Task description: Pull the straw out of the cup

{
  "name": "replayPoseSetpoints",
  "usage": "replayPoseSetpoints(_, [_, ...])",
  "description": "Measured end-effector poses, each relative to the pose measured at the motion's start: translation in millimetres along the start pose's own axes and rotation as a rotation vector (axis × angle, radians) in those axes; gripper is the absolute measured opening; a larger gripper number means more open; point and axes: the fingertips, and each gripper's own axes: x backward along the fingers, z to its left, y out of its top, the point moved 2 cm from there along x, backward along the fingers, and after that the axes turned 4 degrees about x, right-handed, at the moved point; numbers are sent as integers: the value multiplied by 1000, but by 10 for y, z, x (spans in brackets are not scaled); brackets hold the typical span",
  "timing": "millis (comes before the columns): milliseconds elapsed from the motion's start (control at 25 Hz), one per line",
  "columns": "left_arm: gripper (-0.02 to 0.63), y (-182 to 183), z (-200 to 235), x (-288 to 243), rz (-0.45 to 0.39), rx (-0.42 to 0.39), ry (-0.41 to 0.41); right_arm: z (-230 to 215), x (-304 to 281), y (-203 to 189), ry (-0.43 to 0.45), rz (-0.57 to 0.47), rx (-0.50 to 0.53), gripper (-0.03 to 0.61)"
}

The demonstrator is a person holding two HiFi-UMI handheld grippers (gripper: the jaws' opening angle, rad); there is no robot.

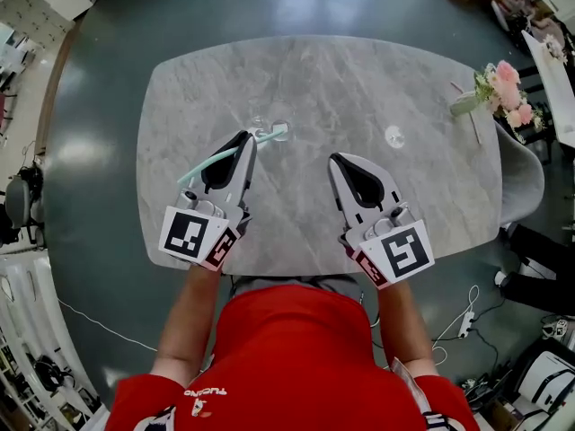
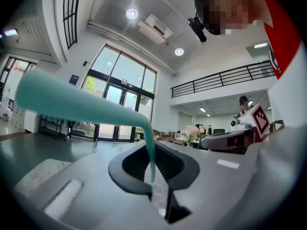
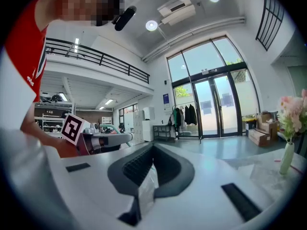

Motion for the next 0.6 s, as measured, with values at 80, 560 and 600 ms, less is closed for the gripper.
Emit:
replayPoseSetpoints(80, [31, 78, -73, 79, -13, -10, -8, 32, 38, 24, 1, -9, -9, 0])
replayPoseSetpoints(560, [31, 194, -429, 454, -44, -54, -43, 289, 242, 102, 28, -29, 1, 0])
replayPoseSetpoints(600, [31, 205, -455, 478, -47, -54, -47, 315, 255, 113, 31, -30, 2, 0])
